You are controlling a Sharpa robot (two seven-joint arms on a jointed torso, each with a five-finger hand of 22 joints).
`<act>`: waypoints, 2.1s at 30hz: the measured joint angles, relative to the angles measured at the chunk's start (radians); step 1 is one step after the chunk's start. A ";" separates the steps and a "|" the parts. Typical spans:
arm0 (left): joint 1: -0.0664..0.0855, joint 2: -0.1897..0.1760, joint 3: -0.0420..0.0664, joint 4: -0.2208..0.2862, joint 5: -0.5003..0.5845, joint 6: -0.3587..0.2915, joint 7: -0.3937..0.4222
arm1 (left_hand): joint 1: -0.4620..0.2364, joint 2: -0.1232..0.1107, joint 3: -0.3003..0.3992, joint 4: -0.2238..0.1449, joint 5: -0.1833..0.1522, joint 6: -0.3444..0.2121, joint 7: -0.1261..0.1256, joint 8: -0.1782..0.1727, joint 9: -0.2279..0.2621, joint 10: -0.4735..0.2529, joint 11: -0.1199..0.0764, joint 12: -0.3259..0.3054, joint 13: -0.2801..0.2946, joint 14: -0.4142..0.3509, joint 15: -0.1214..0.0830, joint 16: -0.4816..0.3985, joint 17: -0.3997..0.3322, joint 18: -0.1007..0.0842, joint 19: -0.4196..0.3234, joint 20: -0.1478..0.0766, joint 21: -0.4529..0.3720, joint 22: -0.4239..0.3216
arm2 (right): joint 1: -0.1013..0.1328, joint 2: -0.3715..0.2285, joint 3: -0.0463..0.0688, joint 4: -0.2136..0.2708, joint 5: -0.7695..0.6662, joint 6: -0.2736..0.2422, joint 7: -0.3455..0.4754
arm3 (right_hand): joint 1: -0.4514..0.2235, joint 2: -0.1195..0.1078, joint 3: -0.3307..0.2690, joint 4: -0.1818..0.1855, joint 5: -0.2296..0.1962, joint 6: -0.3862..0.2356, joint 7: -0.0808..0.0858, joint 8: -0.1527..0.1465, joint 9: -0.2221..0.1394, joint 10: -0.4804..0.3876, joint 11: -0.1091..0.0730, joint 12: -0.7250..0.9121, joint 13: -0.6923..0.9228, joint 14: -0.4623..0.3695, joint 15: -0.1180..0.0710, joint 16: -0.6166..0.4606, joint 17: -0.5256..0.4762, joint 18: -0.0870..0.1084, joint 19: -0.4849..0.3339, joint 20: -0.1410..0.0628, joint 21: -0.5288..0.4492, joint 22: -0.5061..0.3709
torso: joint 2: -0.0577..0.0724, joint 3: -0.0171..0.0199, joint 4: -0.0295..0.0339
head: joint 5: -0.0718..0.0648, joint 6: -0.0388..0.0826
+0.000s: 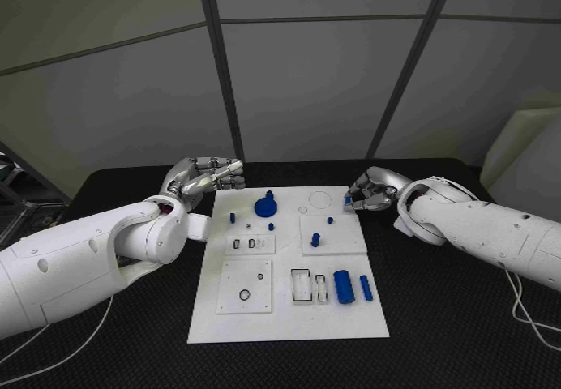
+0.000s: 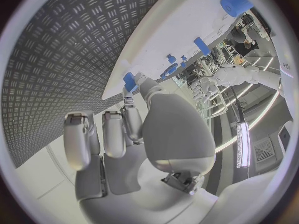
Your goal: Assemble the parts on the task board
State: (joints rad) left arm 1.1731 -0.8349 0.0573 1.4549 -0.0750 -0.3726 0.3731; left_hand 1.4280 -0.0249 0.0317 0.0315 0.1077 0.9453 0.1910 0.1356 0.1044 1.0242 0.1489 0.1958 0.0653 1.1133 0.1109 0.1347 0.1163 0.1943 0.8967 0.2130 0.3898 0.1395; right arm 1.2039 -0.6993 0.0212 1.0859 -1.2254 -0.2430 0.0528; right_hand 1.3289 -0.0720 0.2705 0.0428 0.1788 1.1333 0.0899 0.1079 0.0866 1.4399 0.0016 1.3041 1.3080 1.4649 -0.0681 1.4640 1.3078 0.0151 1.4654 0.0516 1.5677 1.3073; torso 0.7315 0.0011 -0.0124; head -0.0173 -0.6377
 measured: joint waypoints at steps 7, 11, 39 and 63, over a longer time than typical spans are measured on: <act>0.000 -0.002 0.000 0.000 0.000 0.001 0.000 | 0.000 0.000 0.000 0.000 0.000 0.000 0.000 0.000 0.000 0.000 0.000 0.000 0.000 0.000 0.000 0.000 0.000 0.000 0.000 0.000 0.000 0.000 | 0.000 -0.033 0.001 0.090 0.007 -0.054 -0.004 | -0.001 0.008 0.007 -0.008 0.030 0.000 0.000 -0.001 0.000 0.000 0.000 0.004 0.000 0.000 0.000 0.000 0.000 0.000 0.000 -0.007 0.000 0.000 | -0.002 -0.0003 -0.0002 | 0.002 0.000; 0.000 -0.004 0.000 0.000 0.000 0.001 0.000 | 0.000 0.000 0.000 0.000 0.000 0.000 0.000 0.000 0.000 0.000 0.000 0.000 0.000 0.000 0.000 0.000 0.000 0.000 0.000 0.000 0.000 0.000 | 0.000 -0.047 0.002 0.175 0.006 -0.083 -0.018 | 0.000 0.010 0.007 -0.008 0.030 0.000 0.000 -0.001 0.000 -0.003 -0.003 0.004 0.000 0.000 0.000 0.000 0.000 0.000 0.000 -0.007 0.000 0.000 | -0.002 -0.0008 -0.0002 | 0.005 0.000; 0.000 0.001 0.000 -0.011 0.000 0.001 -0.001 | 0.000 0.000 0.000 0.000 0.000 0.000 0.000 0.001 0.000 0.000 0.000 0.000 0.000 0.000 0.000 0.000 0.000 0.000 0.000 0.000 0.000 0.000 | -0.031 0.218 -0.002 0.293 -0.224 -0.107 -0.182 | -0.005 0.015 0.009 -0.012 0.044 -0.002 -0.002 -0.021 0.000 -0.004 -0.004 0.004 0.000 0.000 0.000 0.000 0.000 0.000 0.000 -0.007 0.000 0.001 | -0.005 -0.0047 0.0102 | 0.064 -0.024; 0.000 0.014 0.000 -0.019 0.000 0.002 -0.001 | 0.000 0.000 0.000 0.000 0.000 0.000 0.000 0.001 -0.001 0.000 0.000 0.000 0.000 0.000 0.000 0.001 0.001 0.000 0.000 0.000 0.000 -0.001 | -0.063 0.269 -0.019 0.246 -0.328 -0.035 -0.239 | -0.008 0.011 0.011 -0.014 0.049 -0.001 -0.001 -0.024 0.000 -0.004 -0.003 -0.001 0.000 0.000 0.000 0.000 0.000 0.000 0.000 -0.007 0.000 0.001 | -0.004 -0.0016 0.0100 | 0.085 -0.048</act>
State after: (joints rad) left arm 1.1730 -0.8206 0.0574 1.4355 -0.0750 -0.3704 0.3725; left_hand 1.4280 -0.0249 0.0318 0.0315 0.1078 0.9453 0.1910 0.1364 0.1039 1.0242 0.1489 0.1958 0.0653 1.1133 0.1109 0.1356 0.1170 0.1943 0.8967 0.2130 0.3898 0.1385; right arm 1.1406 -0.4306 0.0024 1.3319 -1.5536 -0.2776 -0.1859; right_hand 1.3207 -0.0607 0.2819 0.0285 0.2282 1.1323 0.0889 0.0840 0.0869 1.4362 -0.0018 1.3035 1.3077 1.4649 -0.0678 1.4639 1.3074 0.0150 1.4651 0.0443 1.5677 1.3078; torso 0.7278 -0.0006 -0.0024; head 0.0682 -0.6855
